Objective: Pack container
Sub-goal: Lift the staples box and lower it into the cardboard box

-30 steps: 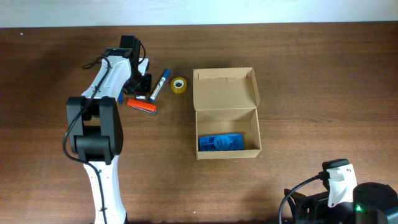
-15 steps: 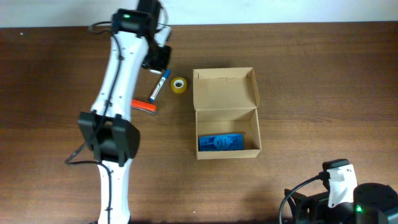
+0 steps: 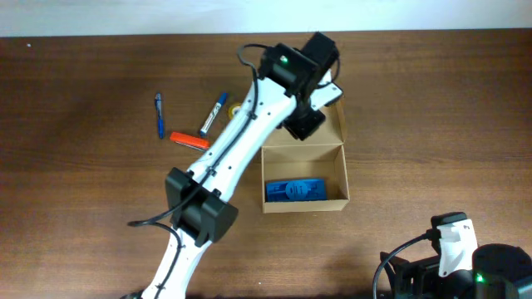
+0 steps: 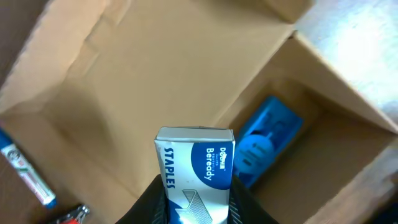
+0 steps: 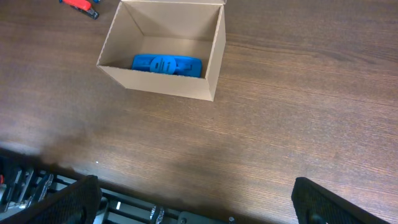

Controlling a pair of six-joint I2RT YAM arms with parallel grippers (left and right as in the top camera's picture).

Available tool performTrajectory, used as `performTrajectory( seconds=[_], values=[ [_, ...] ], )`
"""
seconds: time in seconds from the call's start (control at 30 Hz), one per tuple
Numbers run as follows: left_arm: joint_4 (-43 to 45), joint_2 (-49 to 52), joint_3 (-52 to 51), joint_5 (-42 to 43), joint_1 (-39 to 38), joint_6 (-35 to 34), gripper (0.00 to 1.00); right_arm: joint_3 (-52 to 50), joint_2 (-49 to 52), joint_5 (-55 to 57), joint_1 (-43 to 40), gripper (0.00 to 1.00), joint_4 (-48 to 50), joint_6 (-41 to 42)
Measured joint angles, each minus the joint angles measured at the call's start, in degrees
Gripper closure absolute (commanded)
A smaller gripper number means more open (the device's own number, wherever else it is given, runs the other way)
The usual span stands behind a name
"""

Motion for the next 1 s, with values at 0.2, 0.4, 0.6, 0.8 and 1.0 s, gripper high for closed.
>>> performTrajectory(
  seconds=[0.2, 0.4, 0.6, 0.8, 1.0],
  values=[
    [-3.04, -0.04, 0.00, 0.39, -3.43, 0.96, 0.85, 0.00, 0.00, 0.00, 0.00, 0.01, 0.00, -0.04],
    [9.29, -14.25, -21.73, -1.38, -5.11, 1.95, 0.84, 0.00, 0.00, 0.00, 0.00, 0.01, -0.02, -0.02],
    [24.35, -27.63, -44.46, -4.00, -5.49, 1.90, 0.83, 0.09, 0.00, 0.00, 0.00, 0.01, -0.02, -0.07],
    [36.70, -26.36, -48.81, -3.91, -7.67, 0.96, 0.83, 0.09, 0.00, 0.00, 0.00, 0.01, 0.00, -0.02],
    [41.31, -21.84, -48.92, 0.28, -10.32, -9.46, 0.83, 0.09, 0.00, 0.00, 0.00, 0.01, 0.00, -0.07]
  ],
)
